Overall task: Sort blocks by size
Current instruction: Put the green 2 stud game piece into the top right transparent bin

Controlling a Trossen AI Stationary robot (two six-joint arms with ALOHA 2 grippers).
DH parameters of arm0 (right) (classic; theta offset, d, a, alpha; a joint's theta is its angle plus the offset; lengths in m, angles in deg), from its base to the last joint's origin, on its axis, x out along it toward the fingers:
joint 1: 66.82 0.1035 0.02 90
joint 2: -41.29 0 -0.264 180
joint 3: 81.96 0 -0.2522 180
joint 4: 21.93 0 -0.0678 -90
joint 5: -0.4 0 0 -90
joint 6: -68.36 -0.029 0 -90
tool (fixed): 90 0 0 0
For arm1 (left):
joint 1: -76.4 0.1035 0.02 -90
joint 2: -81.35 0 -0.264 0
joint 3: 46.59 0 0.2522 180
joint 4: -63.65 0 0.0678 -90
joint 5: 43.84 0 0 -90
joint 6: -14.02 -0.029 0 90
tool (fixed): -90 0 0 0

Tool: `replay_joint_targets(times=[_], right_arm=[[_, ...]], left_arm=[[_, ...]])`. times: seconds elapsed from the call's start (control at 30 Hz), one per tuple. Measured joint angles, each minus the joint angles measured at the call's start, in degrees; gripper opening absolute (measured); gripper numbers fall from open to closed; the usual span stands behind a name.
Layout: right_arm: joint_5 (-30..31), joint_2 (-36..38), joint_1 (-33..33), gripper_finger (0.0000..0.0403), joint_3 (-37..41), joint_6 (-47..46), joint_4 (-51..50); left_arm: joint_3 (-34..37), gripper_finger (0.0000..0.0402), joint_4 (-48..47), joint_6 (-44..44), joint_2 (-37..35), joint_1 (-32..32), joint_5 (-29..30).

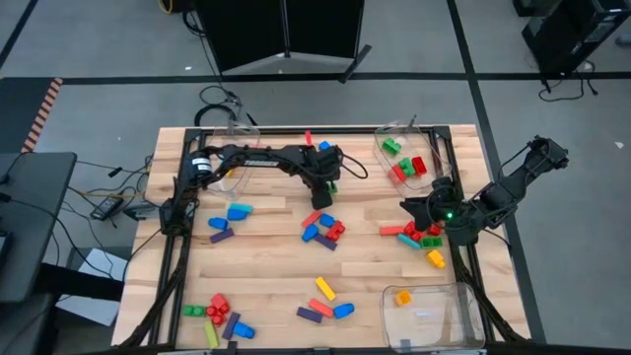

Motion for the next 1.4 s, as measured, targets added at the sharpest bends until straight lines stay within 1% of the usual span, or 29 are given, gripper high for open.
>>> replay_joint_targets(times=[0.13, 0.27, 0.33, 0.47, 0.7, 0.83, 0.9, 1.03, 1.13, 1.2, 1.3, 1.4], right_arm=[[0.0, 0.0, 0.0, 0.0166, 0.0, 0.1, 0.1], [0.0, 0.0, 0.0, 0.0165, 0.0, 0.1, 0.1], [0.0, 0.0, 0.0, 0.0165, 0.0, 0.1, 0.1], [0.6, 0.0, 0.0, 0.0166, 0.0, 0.2, 0.1], [6.0, -1.2, -0.3, 0.0165, 0.0, 0.2, 0.7], [6.6, -2.2, -2.0, 0.0169, 0.0, -0.3, 1.3], [7.4, -2.6, -3.6, 0.0173, 0.0, -0.4, 1.8], [7.6, -2.6, -7.2, 0.0186, 0.0, 0.9, 3.1], [7.6, -2.2, -9.3, 0.0200, -0.2, 3.4, 4.1], [7.6, -2.0, -10.7, 0.0213, -0.9, 6.7, 7.0], [7.6, -1.7, -12.5, 0.0235, -2.4, 17.3, 13.4], [7.4, -1.7, -14.5, 0.0257, -3.8, 30.9, 22.3]], left_arm=[[-2.5, 0.0036, -1.5, -0.5, 0.1, 0.0, 0.0], [-3.0, 0.0029, -2.9, -0.5, 0.1, 0.0, -0.1], [-3.1, 0.0024, -2.9, -0.5, 0.1, 0.0, -1.2], [-3.2, 0.0016, -2.7, 0.5, 0.1, 0.0, -5.4], [-3.7, 0.0014, -0.5, 4.4, -0.3, 0.0, -15.6], [-8.2, 0.0013, 0.3, 5.9, -0.4, 0.0, -18.6], [-11.7, 0.0013, 0.6, 6.0, -0.4, 0.0, -20.0], [-19.0, 0.0013, 1.0, 5.9, -0.5, 0.0, -20.8], [-24.1, 0.0012, 1.0, 5.9, -0.5, 0.2, -21.7], [-27.0, 0.0012, 1.0, 6.0, -0.5, 0.4, -23.6], [-30.4, 0.0012, 1.1, 6.8, -0.5, 0.7, -25.7], [-32.5, 0.0012, 1.8, 8.9, -0.6, 0.7, -27.6]])
